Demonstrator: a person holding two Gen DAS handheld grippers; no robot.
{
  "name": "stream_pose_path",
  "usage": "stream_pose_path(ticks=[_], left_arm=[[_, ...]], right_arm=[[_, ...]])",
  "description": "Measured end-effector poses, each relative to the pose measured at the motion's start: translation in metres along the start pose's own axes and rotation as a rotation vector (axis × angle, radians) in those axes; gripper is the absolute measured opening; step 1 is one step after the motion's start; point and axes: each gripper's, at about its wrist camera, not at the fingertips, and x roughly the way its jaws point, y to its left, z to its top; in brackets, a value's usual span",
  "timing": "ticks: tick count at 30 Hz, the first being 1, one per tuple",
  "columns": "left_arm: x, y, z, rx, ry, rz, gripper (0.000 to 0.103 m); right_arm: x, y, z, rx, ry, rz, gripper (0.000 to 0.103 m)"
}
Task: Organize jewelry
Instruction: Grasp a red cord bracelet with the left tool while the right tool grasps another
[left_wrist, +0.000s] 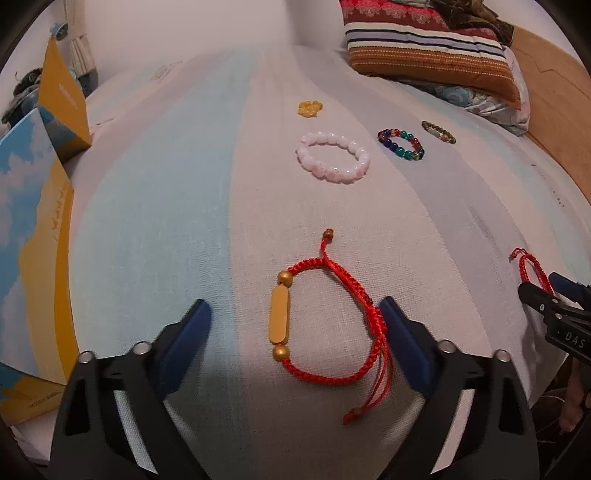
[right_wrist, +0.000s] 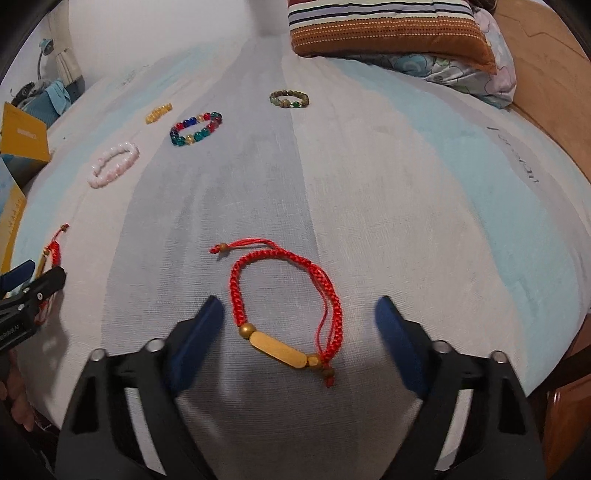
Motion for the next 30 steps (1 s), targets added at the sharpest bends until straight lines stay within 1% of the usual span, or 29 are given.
stream_pose_path(ticks=[2, 3, 5, 7, 8, 9, 10, 12, 13, 14, 15, 23, 26, 30], left_arm=[[-0.002, 0.002, 0.0, -0.013, 0.001, -0.012, 0.069], [-0.002, 0.003, 0.001, -0.017, 0.002, -0.017, 0.066], [-0.003, 0.004, 0.0, -0.027, -0.001, -0.025, 0.052], [-0.004, 0.006, 0.0, -0.033, -0.003, -0.026, 0.046], [-0.004, 0.007, -0.001, -0.033, -0.003, -0.026, 0.043], [-0.005, 0.007, -0.001, -0.032, -0.004, -0.024, 0.041], [-0.006, 0.007, -0.001, -0.03, -0.004, -0.021, 0.035], [-0.007, 0.007, -0.002, -0.028, -0.005, -0.02, 0.026], [-0.007, 0.008, -0.002, -0.027, -0.005, -0.017, 0.018], [-0.007, 0.008, -0.002, -0.022, -0.006, -0.007, 0.009], [-0.007, 0.009, -0.002, -0.025, -0.009, -0.003, 0.008], [-0.014, 0.009, -0.002, -0.032, -0.036, 0.001, 0.008], [-0.015, 0.008, -0.002, -0.033, -0.038, 0.004, 0.008], [-0.017, 0.01, -0.003, -0.032, -0.042, 0.0, 0.008]], right_arm=[[-0.001, 0.002, 0.0, -0.007, -0.002, 0.002, 0.064], [-0.001, 0.003, -0.001, -0.013, -0.003, 0.0, 0.062], [-0.001, 0.004, -0.002, -0.019, -0.005, -0.003, 0.057], [-0.002, 0.004, -0.002, -0.023, -0.008, -0.006, 0.048], [-0.002, 0.006, -0.003, -0.033, -0.011, -0.014, 0.045], [-0.002, 0.006, -0.003, -0.039, -0.014, -0.018, 0.04], [-0.003, 0.007, -0.003, -0.039, -0.017, -0.016, 0.035], [-0.004, 0.007, -0.004, -0.036, -0.022, -0.012, 0.032], [-0.005, 0.006, -0.004, -0.032, -0.025, -0.012, 0.027], [-0.006, 0.006, -0.004, -0.033, -0.03, -0.007, 0.02], [-0.007, 0.006, -0.004, -0.034, -0.034, -0.009, 0.013], [-0.014, 0.004, -0.004, -0.016, -0.058, 0.01, 0.012], [-0.019, 0.004, -0.003, -0.009, -0.072, 0.035, 0.012], [-0.02, 0.005, -0.004, -0.009, -0.073, 0.036, 0.012]])
